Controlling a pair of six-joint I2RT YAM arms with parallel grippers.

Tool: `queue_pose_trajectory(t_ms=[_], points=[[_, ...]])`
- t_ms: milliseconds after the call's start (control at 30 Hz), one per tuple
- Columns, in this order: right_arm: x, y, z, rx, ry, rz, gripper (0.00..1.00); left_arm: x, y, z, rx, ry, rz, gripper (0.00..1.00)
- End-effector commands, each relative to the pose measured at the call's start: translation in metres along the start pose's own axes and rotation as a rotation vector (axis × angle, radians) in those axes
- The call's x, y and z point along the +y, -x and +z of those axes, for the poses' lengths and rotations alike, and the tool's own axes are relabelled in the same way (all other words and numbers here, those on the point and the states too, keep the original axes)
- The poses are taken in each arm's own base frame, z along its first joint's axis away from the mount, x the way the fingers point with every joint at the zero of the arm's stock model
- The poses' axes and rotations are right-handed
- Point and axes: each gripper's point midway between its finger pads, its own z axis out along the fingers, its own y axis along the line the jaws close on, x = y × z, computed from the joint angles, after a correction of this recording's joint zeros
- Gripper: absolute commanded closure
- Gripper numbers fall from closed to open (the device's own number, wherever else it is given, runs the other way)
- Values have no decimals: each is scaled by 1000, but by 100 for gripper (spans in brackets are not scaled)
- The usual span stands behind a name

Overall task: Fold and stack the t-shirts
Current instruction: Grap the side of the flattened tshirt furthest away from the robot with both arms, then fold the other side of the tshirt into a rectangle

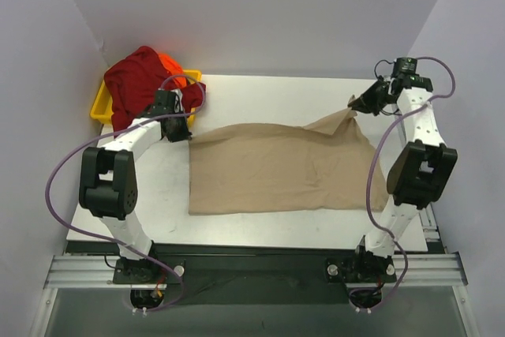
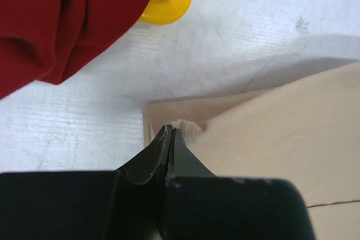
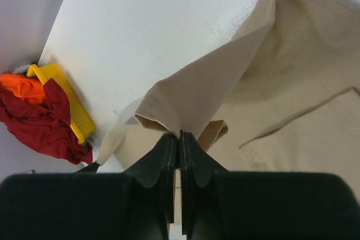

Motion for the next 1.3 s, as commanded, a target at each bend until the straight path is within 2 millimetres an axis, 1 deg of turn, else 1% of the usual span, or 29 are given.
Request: queue_pose_trajectory(t_ms=[0,33,67,100,200,233,300,333,467,567,600,667,700,733,800,900,1100,1133,1267], points=[[-3,-19,-40,5,8,-19,100,-7,10,-13,-55,-34,24,100],[-6,-21,-44,4,4,-14,100,-6,10,-14,-57,-29,26,100],[-7,-23,-52,-4,7,-21,100,-5,9,-14,-55,-27,29,100],[-14,-31,-53,18,-12,-11,100,-4,6,-15,-48,-22,31,100],[-23,-44,-65,31,-35,-20,100,-2,3,-17,-43,-20,34,100],[-31,-52,-64,47,-57,-16,100,-2,-1,-17,-36,-25,34,100],[-36,-62,-71,56,-69,-24,100,-3,-4,-20,-34,-32,36,100],[-46,-70,-68,78,-89,-15,100,-4,-6,-21,-30,-39,36,100],[-61,-89,-75,93,-123,-11,100,-4,-18,-26,-17,-51,40,100],[-70,-98,-82,101,-141,-7,100,-5,-27,-30,-3,-54,36,100],[-72,-101,-83,107,-152,-6,100,-3,-35,-29,13,-49,33,100],[-76,-105,-88,106,-162,-13,100,-4,-40,-32,18,-53,24,100],[-79,-108,-90,114,-175,-13,100,-2,-47,-32,31,-50,21,100],[-82,-109,-91,114,-180,-17,100,-3,-48,-34,28,-54,16,100],[-87,-115,-95,126,-194,-16,100,-3,-57,-35,39,-52,11,100],[-94,-122,-98,131,-212,-20,100,-1,-61,-41,31,-37,-4,100],[-107,-133,-103,143,-240,-21,100,10,-70,-50,13,13,-49,100],[-108,-135,-104,142,-242,-24,100,12,-68,-53,0,20,-56,100],[-114,-136,-107,136,-255,-19,100,14,-72,-55,-4,30,-74,100]])
